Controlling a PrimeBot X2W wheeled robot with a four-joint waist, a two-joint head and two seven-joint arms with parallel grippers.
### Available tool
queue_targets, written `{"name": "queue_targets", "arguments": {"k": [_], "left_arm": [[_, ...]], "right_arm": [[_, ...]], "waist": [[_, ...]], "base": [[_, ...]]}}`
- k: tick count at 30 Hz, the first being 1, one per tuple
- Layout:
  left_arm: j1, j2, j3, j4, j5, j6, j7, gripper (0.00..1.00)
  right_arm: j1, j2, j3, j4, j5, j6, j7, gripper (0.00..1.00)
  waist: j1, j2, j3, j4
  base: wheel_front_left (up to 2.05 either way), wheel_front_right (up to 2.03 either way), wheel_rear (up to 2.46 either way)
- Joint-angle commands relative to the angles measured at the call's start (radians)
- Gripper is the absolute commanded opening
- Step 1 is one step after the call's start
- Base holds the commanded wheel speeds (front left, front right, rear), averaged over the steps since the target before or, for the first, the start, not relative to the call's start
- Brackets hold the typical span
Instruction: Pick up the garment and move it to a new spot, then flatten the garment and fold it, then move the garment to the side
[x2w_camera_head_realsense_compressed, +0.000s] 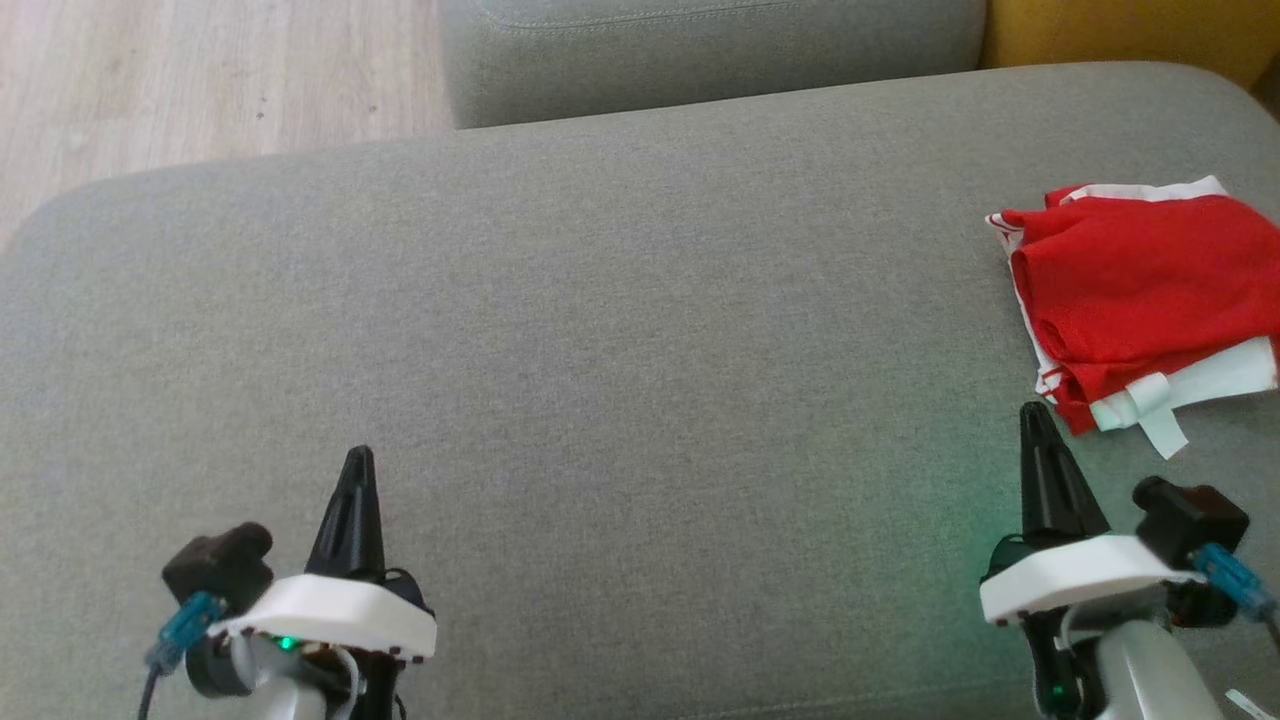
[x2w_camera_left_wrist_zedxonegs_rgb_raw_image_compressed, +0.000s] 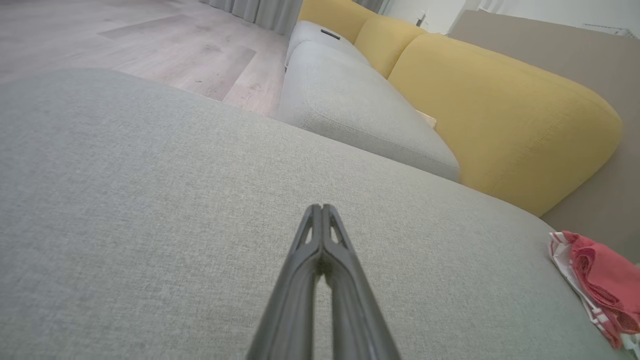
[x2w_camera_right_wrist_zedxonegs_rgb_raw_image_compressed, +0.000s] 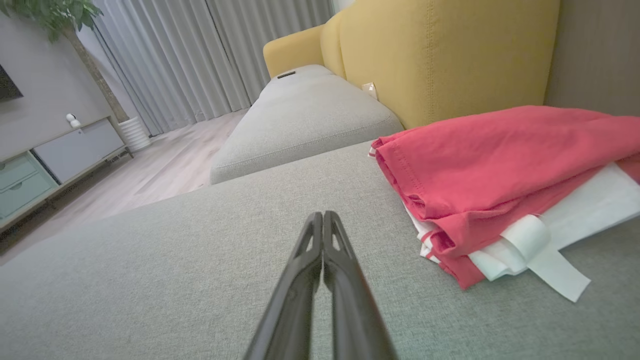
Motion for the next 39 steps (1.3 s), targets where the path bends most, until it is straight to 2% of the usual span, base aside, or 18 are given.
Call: {"name": "queue_targets", "arguments": {"k": [1, 39], "left_arm": [[-0.048, 0.006, 0.019, -0.028, -0.028, -0.009, 0.007, 0.0], [-0.065, 0.014, 0.092, -0.015, -0.417, -0.056, 0.111, 0.0]], "right_arm": [[-0.039, -0.002, -0.006, -0.039, 0.035, 0.0, 0.007, 0.0], [-0.033, -0.003, -0.039, -0.067, 0.482, 0.0, 0.113, 0.0]], "waist": [[0.0, 0.0, -0.001, 0.001], [0.0, 0.0, -0.017, 0.022]], "base": [[0.0, 0.0, 0.0], [0.0, 0.0, 0.0]]}}
